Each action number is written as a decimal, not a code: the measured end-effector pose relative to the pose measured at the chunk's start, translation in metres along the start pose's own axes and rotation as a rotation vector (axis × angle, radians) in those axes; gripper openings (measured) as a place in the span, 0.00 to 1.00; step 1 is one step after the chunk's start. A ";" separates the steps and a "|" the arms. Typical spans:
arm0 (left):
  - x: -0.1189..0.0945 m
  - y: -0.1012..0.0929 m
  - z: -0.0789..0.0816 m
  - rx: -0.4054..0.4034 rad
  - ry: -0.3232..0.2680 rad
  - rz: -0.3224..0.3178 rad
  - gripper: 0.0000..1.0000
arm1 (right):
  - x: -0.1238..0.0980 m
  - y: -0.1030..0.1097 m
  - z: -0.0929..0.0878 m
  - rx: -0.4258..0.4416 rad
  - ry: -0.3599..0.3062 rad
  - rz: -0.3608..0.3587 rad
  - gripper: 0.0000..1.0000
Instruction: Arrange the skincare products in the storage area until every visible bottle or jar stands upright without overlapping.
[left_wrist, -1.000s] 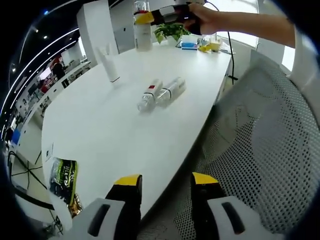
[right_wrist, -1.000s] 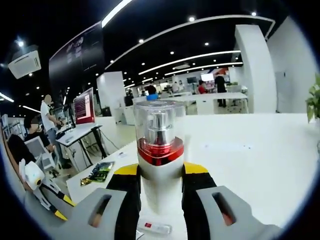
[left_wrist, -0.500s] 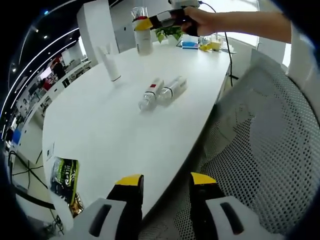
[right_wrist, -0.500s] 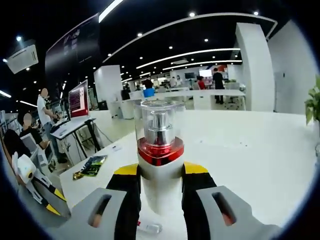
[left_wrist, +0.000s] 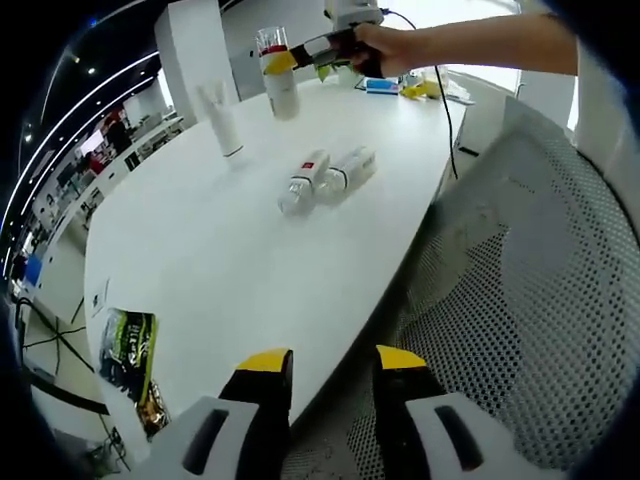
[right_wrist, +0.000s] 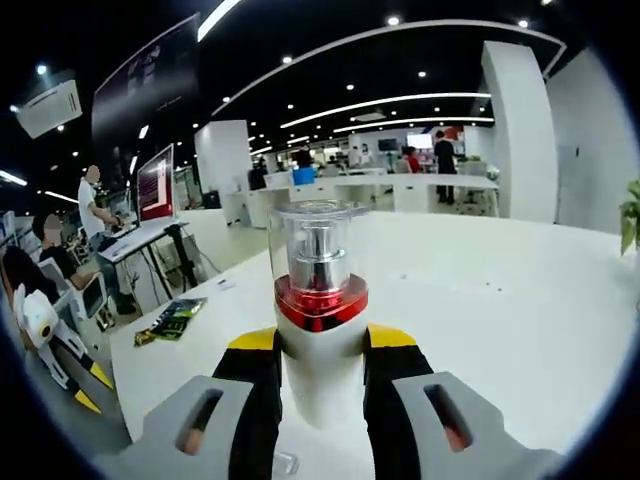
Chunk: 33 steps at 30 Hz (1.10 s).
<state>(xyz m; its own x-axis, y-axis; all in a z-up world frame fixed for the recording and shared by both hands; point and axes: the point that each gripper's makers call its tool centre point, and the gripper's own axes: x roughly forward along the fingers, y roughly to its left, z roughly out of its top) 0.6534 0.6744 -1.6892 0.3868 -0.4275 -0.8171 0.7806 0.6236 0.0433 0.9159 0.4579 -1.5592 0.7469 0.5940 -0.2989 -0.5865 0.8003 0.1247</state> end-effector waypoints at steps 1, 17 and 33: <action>-0.001 0.001 0.001 0.004 -0.007 0.005 0.30 | 0.002 -0.001 0.000 -0.001 0.000 0.003 0.27; 0.000 -0.001 -0.002 0.008 0.010 -0.004 0.29 | 0.028 -0.027 -0.014 -0.051 0.042 0.075 0.28; 0.003 -0.003 -0.006 0.009 0.031 -0.018 0.29 | 0.053 -0.041 -0.019 -0.149 0.059 0.161 0.28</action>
<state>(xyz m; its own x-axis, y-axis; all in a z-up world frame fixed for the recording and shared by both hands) 0.6495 0.6753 -1.6950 0.3573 -0.4179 -0.8353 0.7918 0.6098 0.0336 0.9735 0.4547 -1.5982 0.6232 0.7036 -0.3414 -0.7395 0.6722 0.0357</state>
